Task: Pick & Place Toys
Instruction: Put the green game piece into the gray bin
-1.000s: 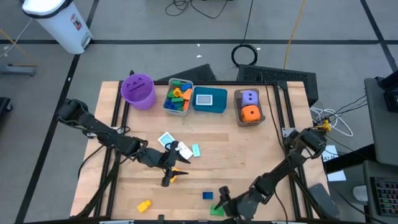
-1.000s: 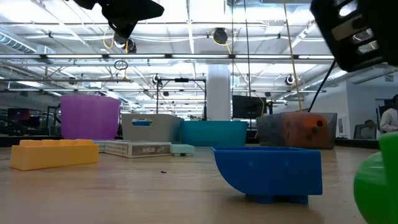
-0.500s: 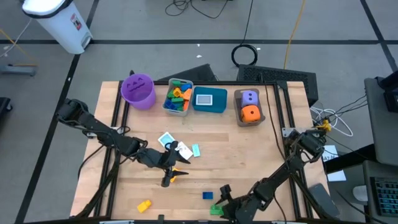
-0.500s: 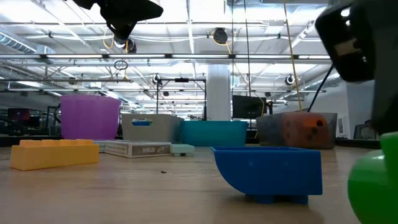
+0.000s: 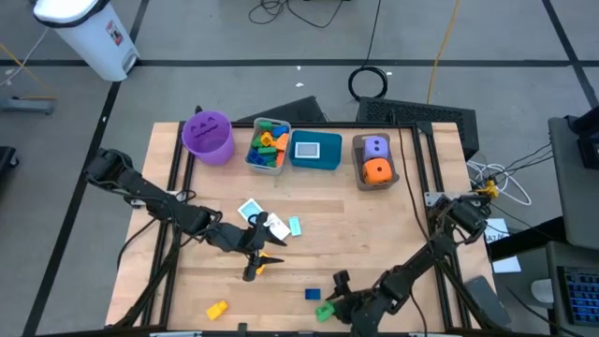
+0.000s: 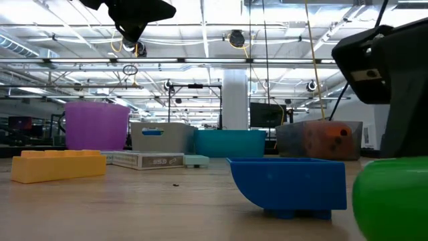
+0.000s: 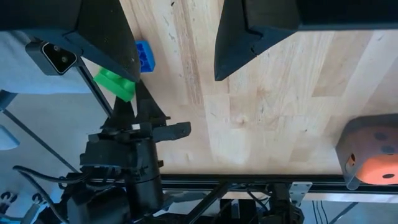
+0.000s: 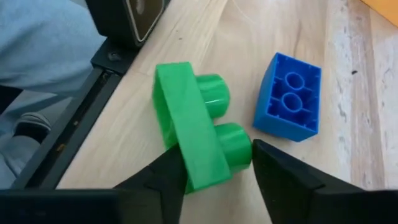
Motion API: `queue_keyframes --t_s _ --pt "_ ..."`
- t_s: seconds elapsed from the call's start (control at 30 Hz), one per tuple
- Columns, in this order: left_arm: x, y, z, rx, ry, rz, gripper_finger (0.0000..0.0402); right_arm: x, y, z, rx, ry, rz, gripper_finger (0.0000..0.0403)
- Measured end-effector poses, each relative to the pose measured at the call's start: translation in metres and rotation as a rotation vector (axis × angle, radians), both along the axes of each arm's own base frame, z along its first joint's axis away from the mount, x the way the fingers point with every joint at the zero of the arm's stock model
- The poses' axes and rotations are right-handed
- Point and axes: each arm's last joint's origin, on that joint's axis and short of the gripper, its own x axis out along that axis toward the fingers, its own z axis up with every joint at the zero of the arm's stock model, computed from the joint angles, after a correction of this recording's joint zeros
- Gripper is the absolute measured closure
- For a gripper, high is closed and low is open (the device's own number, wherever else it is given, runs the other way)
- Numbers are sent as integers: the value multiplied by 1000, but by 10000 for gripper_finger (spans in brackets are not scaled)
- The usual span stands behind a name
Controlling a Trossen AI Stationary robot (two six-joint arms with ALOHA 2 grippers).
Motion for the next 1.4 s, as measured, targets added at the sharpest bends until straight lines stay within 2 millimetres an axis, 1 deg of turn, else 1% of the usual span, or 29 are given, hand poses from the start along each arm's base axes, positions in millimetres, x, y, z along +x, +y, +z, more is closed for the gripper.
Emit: queue_keyframes --t_s 0.27,0.53,0.67,0.73,0.8,0.87,0.93,1.03,1.13,1.27,1.33,1.4 --pt "0 0 0 0 -1 0 188 4 -4 0 -21 -5 6 304" --pt "0 0 0 0 -1 0 188 5 -6 0 -71 -18 45 363" --pt "0 0 1 -6 -12 1 188 7 -8 1 -123 -44 38 370" --pt "1 -1 3 -19 -31 2 188 9 -10 2 -171 -70 20 363" --pt "2 0 5 -42 -51 19 188 9 -14 7 -221 -97 -2 354" --pt "4 2 8 -76 -73 54 188 11 -18 15 -256 -127 -32 351" --pt "6 5 11 -115 -98 102 188 10 -24 28 -312 -161 -61 353" --pt "9 13 14 -181 -126 180 188 9 -32 52 -413 -240 -122 363" --pt "14 23 16 -290 -136 262 188 6 -40 79 -533 -323 -185 368" --pt "20 37 14 -415 -128 349 188 2 -52 108 -640 -381 -245 361" --pt "25 42 11 -476 -120 351 188 2 -59 119 -669 -395 -276 357" --pt "32 46 6 -527 -114 313 188 2 -65 126 -700 -400 -302 357"
